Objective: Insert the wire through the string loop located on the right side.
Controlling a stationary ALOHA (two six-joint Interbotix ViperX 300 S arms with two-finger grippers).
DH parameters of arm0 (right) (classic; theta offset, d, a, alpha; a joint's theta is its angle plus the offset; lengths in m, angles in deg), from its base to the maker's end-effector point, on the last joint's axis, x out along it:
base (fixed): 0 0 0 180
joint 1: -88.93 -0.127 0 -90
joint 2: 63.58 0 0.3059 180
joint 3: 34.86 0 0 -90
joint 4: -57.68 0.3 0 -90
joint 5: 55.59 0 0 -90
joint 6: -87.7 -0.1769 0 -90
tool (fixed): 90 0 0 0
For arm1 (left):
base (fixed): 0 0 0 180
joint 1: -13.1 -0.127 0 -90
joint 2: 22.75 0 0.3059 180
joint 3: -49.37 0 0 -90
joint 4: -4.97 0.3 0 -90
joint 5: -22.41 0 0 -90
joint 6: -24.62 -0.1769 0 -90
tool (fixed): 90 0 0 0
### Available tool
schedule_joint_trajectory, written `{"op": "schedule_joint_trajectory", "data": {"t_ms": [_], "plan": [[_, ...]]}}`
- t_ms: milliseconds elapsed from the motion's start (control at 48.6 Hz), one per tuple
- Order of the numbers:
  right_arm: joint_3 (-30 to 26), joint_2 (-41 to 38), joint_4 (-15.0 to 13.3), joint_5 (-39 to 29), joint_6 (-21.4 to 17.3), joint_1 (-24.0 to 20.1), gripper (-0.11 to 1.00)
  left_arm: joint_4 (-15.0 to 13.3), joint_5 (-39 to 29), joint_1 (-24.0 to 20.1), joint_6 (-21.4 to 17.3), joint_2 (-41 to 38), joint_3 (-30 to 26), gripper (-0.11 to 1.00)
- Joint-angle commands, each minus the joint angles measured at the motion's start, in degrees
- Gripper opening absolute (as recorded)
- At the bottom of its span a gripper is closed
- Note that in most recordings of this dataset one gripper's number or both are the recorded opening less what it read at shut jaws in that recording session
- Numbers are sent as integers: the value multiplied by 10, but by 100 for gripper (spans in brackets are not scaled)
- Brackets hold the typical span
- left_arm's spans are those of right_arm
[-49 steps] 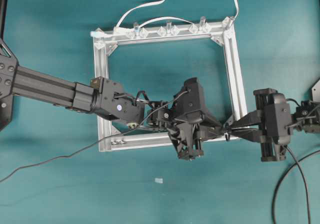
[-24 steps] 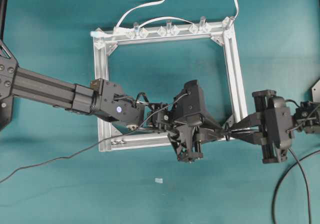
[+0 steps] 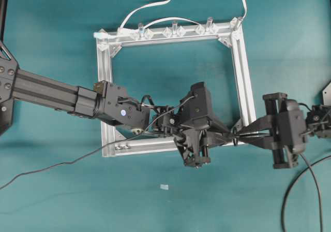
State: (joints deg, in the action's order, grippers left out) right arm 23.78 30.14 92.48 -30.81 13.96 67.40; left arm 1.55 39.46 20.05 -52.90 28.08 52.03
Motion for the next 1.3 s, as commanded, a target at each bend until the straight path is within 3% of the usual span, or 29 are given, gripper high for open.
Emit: {"op": "schedule_joint_trajectory", "data": {"t_ms": [0, 268, 473, 1276], "plan": [[7, 22, -1, -5, -2, -2, 24, 2, -4, 2, -4, 20, -7, 22], [47, 112, -1, -18, -1, -2, 37, 2, -6, 4, -4, 22, -7, 22], [75, 172, 1, -19, -2, -2, 64, 3, -6, 4, -4, 22, -8, 22], [83, 179, 2, -15, -2, -2, 66, 2, -27, 3, -7, 40, 7, 22]]}}
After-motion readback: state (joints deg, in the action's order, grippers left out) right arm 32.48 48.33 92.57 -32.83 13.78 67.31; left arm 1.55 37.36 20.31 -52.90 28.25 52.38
